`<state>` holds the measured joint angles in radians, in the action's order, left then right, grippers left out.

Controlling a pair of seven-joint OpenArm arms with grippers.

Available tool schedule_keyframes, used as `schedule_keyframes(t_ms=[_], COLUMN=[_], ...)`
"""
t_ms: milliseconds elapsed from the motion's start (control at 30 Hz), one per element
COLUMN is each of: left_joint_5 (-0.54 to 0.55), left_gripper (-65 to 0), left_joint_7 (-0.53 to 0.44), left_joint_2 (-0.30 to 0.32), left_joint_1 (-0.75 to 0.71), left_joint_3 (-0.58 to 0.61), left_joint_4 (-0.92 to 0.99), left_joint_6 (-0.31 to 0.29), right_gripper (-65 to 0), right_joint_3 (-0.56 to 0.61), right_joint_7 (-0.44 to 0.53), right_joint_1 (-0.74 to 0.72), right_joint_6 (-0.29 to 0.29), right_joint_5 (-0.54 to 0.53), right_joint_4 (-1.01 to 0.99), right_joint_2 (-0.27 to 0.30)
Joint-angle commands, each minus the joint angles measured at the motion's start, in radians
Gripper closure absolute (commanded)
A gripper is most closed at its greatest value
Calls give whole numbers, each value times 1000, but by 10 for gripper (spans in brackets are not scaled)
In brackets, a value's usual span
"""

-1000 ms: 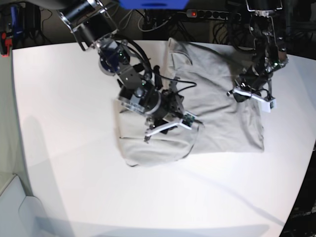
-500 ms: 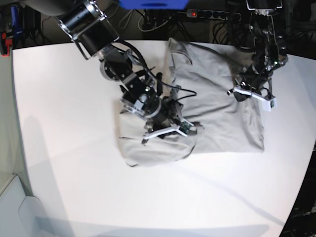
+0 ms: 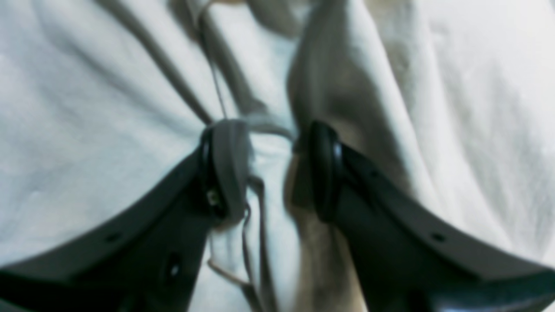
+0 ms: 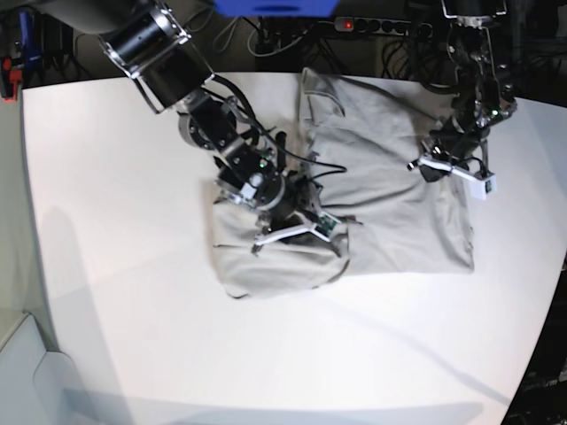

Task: Layout the t-shirt on the table in an organized manner, then fold the t-shirt properly
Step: 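Drag the grasped edge away from the left gripper with the right gripper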

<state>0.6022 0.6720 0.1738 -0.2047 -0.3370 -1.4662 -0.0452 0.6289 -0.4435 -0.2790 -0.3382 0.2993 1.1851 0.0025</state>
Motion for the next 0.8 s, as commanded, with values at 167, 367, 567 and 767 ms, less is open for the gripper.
schedule_keyframes(t_ms=[167, 367, 567, 767], left_joint_5=[-40, -40, -40, -40], left_gripper=[-6, -6, -5, -5], left_joint_7=[50, 50, 50, 48], left_joint_2=[7, 7, 8, 7], left_joint_1=[-12, -14, -14, -14], left_joint_3=[-1, -3, -3, -3], left_joint_4=[11, 11, 6, 6], left_joint_6=[40, 40, 40, 40], right_gripper=[0, 0, 0, 0], right_joint_3=[-4, -169, -507, -918], right_joint_7=[7, 8, 7, 8], right_joint_1=[-24, 25, 34, 28], right_joint_6=[20, 20, 20, 20], right_joint_5=[-2, -2, -2, -5], right_joint_4=[108, 304, 438, 428], right_joint_2=[-5, 9, 11, 12])
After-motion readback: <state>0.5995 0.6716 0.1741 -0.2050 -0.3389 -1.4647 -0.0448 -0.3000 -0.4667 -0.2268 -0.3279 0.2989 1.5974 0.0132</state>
